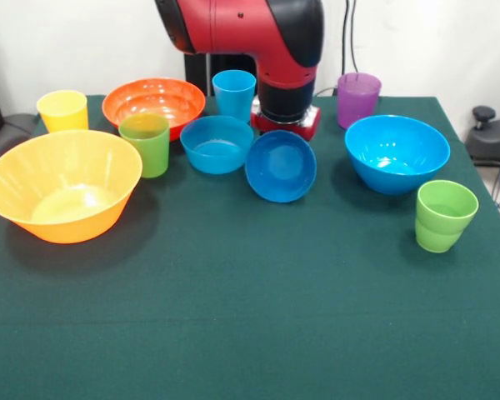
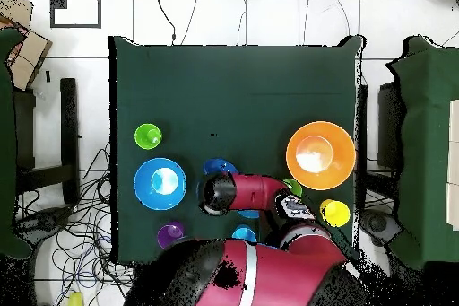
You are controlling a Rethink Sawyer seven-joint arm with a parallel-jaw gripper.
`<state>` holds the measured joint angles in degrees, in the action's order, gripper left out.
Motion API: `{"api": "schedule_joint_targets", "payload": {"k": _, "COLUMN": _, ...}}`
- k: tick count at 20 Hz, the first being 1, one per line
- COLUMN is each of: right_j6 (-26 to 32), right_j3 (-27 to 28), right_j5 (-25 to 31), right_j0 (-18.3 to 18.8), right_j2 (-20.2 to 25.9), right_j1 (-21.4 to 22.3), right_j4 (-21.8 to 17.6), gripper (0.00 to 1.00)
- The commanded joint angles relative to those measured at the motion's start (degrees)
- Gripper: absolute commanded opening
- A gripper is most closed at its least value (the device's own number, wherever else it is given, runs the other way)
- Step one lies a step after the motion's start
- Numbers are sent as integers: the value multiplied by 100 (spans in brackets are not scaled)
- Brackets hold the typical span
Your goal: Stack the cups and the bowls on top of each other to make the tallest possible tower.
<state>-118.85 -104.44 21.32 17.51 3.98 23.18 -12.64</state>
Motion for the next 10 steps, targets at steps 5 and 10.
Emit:
{"api": "schedule_joint_targets", "payload": {"k": 5, "right_j6": -317, "right_j3": 973, "right_j5": 484, "right_j0": -17, "right_j2": 658, "right_j1": -41, "right_j4": 544, "gripper": 100}}
{"api": "schedule_joint_targets", "payload": {"k": 10, "right_j6": -209, "right_j3": 1027, "right_j5": 796, "right_j0": -3, "right_j2": 702, "right_j1": 60, "right_j4": 635, "gripper": 100}}
